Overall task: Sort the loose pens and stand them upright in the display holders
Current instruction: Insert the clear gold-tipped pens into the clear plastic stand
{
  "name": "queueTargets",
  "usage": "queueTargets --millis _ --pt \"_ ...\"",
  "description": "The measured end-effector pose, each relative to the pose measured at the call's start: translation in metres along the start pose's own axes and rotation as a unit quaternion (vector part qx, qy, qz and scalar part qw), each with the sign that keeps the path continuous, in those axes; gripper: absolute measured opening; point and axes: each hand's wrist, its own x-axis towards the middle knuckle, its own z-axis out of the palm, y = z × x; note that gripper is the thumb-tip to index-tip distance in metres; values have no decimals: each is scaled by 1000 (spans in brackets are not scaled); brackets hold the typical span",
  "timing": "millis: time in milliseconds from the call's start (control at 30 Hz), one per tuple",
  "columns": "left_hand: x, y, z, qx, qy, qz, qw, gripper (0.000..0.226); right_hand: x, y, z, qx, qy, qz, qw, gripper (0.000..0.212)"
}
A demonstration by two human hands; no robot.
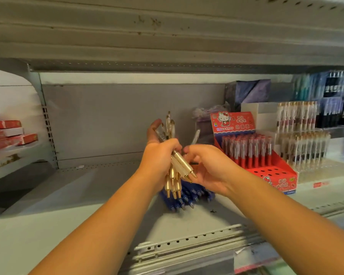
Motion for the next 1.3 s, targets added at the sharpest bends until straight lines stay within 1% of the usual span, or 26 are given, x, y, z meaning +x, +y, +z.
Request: queueTargets --millis 133,267,333,400,500,600,700,867,1100,1167,1233,1300 --pt "-9 -12 34 -65 -50 -19 996 80 -27 1 -22 69 53 -38 996 21" --pt "-21 -24 73 -116 -101 -17 988 75 -59 -5 -54 130 90 -83 984 19" --pt "-29 -28 97 -118 -125 -14 985 69 -75 -12 -74 138 125 -111 976 20" --pt "-37 -30 122 -103 -143 -10 984 68 -92 -20 -96 133 146 -132 971 22" --pt "-49 -30 162 -101 -160 -4 982 71 -121 -36 -131 147 141 -139 969 20" --pt "-64 -34 203 -107 -167 2 980 77 -150 -52 -171 154 124 -130 972 5" --pt "-77 -45 247 -101 -160 16 982 80 -174 -66 -215 130 136 -126 974 20" --pt "-88 -63 312 -115 -147 20 982 84 -201 -85 -279 87 174 -149 970 22" --pt "-68 -86 354 -91 -154 61 982 84 -184 -92 -332 109 160 -155 969 24" --pt "-54 -92 360 -92 -154 68 981 84 -169 -94 -347 74 161 -166 970 24" --pt "-38 -98 363 -88 -149 77 982 82 -151 -98 -361 2 166 -178 970 24" --pt "-19 -103 363 -87 -140 87 982 81 -132 -104 -375 -47 158 -192 968 23"
